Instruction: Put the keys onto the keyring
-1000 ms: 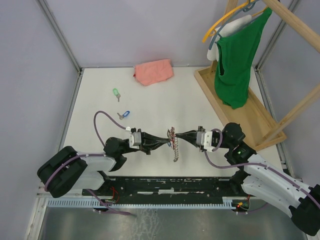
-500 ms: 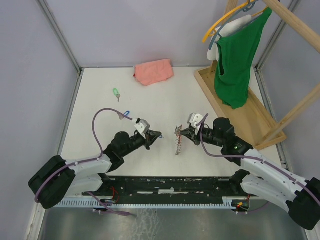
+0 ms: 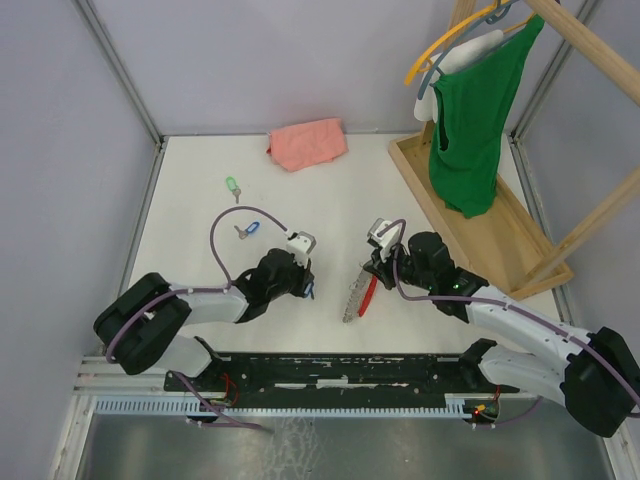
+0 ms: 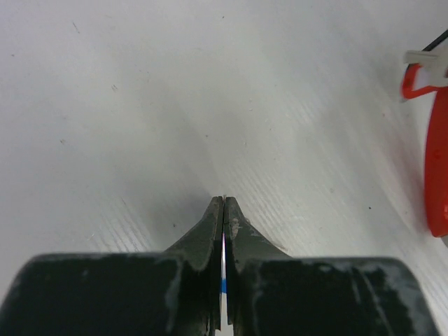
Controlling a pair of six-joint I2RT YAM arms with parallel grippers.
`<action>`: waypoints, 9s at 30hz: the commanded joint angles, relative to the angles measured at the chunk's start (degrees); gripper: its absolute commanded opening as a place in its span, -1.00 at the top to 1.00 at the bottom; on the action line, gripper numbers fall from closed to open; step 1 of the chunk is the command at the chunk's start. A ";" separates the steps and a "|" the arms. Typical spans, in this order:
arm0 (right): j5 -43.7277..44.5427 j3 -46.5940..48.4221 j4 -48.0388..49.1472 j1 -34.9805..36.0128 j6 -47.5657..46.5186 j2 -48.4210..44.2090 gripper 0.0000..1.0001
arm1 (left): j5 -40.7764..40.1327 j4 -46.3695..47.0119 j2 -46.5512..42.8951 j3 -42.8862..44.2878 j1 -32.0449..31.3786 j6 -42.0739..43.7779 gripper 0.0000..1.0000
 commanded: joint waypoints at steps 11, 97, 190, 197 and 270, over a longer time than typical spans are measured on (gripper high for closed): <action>-8.45 -3.50 20.53 0.19 -7.58 1.01 0.99 | 3.51 20.58 -13.76 -5.38 0.14 8.63 0.17; -31.34 8.70 6.10 -1.78 -24.71 4.96 0.35 | 32.72 -17.71 -20.51 15.19 -1.49 36.66 0.95; -5.67 -12.47 26.17 -0.56 -17.90 -12.49 0.99 | -11.57 -47.10 10.07 31.55 -6.99 0.76 0.32; -4.57 -12.74 25.47 -0.54 -17.53 -14.05 0.99 | -13.89 -50.51 15.59 36.08 -9.54 1.50 0.29; -7.29 -11.56 21.74 -0.55 -18.98 -14.55 0.99 | -14.99 -54.69 16.08 34.89 -6.36 -2.18 0.62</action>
